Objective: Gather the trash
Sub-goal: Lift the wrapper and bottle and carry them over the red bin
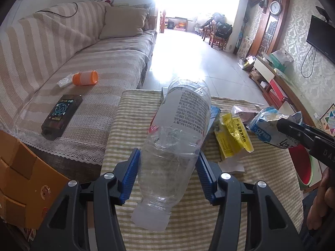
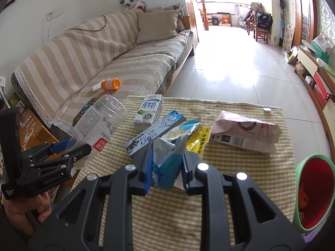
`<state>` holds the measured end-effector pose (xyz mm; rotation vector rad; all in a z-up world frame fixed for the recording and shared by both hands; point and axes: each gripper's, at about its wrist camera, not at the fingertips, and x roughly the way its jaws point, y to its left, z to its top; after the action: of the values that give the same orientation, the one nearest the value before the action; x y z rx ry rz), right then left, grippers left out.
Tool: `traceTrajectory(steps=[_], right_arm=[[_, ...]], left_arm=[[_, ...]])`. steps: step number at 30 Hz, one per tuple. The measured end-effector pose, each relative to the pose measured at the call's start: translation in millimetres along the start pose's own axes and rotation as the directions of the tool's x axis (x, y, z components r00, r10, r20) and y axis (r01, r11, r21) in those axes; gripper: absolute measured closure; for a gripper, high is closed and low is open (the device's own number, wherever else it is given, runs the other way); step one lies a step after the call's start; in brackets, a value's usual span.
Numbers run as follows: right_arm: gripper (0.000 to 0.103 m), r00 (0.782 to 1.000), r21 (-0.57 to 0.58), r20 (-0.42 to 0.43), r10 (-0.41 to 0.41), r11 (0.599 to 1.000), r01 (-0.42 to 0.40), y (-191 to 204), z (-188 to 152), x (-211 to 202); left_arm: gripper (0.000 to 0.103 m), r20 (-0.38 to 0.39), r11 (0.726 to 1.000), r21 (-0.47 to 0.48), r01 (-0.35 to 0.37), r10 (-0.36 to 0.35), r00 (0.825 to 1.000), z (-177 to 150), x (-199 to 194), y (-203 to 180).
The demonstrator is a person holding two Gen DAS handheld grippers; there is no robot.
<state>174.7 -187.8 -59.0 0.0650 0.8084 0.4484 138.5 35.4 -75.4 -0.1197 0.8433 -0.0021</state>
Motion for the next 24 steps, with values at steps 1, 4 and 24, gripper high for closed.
traceTrajectory(steps=[1, 4, 24], right_arm=[[0.08, 1.0, 0.005, 0.009, -0.003, 1.0, 0.003, -2.8, 0.9, -4.7], [0.08, 0.999, 0.019, 0.031, -0.012, 1.0, 0.012, -13.4, 3.4, -18.8], [0.08, 0.972, 0.209, 0.132, -0.196, 0.964, 0.166, -158.6, -13.9, -134.7]], left_arm=[[0.053, 0.004, 1.0, 0.006, 0.004, -0.004, 1.0, 1.4, -2.5, -4.4], [0.053, 0.02, 1.0, 0.026, 0.01, -0.011, 1.0, 6.5, -9.7, -19.6], [0.053, 0.03, 0.956, 0.216, 0.198, -0.209, 0.978, 34.7, -21.8, -203.3]])
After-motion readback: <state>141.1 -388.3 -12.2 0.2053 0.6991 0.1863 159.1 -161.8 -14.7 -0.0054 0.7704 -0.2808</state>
